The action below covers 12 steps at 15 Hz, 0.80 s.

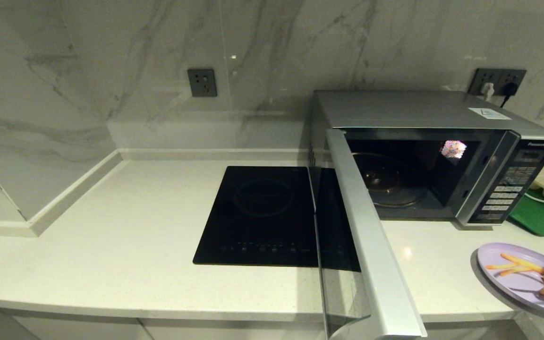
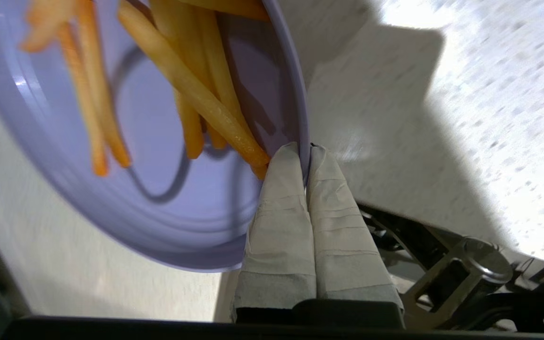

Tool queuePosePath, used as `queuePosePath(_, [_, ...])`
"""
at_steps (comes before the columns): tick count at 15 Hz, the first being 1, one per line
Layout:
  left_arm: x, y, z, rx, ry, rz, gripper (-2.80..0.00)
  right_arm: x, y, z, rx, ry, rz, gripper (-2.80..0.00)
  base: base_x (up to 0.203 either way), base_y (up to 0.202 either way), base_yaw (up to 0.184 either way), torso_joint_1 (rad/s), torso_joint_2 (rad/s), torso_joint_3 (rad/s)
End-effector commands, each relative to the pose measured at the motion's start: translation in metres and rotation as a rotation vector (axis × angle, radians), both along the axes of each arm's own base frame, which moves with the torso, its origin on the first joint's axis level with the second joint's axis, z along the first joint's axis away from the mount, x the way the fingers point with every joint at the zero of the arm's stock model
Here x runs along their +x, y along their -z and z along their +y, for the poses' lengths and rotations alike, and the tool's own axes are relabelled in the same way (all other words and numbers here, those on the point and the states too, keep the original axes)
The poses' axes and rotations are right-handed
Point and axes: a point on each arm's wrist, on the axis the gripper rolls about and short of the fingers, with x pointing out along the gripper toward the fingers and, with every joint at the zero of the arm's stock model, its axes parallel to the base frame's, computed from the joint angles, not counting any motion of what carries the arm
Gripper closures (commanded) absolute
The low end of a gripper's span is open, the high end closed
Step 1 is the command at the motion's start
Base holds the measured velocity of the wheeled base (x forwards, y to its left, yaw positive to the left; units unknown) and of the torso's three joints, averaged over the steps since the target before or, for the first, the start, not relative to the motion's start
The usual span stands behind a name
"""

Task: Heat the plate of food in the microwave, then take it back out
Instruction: Put the plate in the microwave oven

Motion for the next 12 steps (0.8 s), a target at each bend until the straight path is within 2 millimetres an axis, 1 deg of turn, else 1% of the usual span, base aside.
queuePosePath(1, [0.000, 0.000, 0.000, 0.000, -0.001, -0.001, 0.00, -0.011, -0.016, 0.013, 0.001, -0.064, -0.070, 0.00, 0.000, 0.000, 0.000, 0.000, 0.00, 0.000])
queuePosePath(4, [0.000, 0.000, 0.000, 0.000, -0.001, -0.001, 0.00, -0.013, -0.016, 0.022, 0.012, -0.090, -0.072, 0.00, 0.000, 0.000, 0.000, 0.000, 0.00, 0.000])
queuePosePath(6, [0.000, 0.000, 0.000, 0.000, -0.001, -0.001, 0.00, -0.016, -0.020, 0.030, 0.028, -0.119, -0.102, 0.00, 0.000, 0.000, 0.000, 0.000, 0.00, 0.000])
queuePosePath(9, [0.000, 0.000, 0.000, 0.000, -0.001, -0.001, 0.00, -0.019, -0.029, 0.053, 0.032, -0.211, -0.146, 0.00, 0.000, 0.000, 0.000, 0.000, 0.00, 0.000])
queuePosePath(12, [0.000, 0.000, 0.000, 0.000, -0.001, -0.001, 0.00, -0.021, -0.039, 0.080, 0.036, -0.317, -0.194, 0.00, 0.000, 0.000, 0.000, 0.000, 0.00, 0.000])
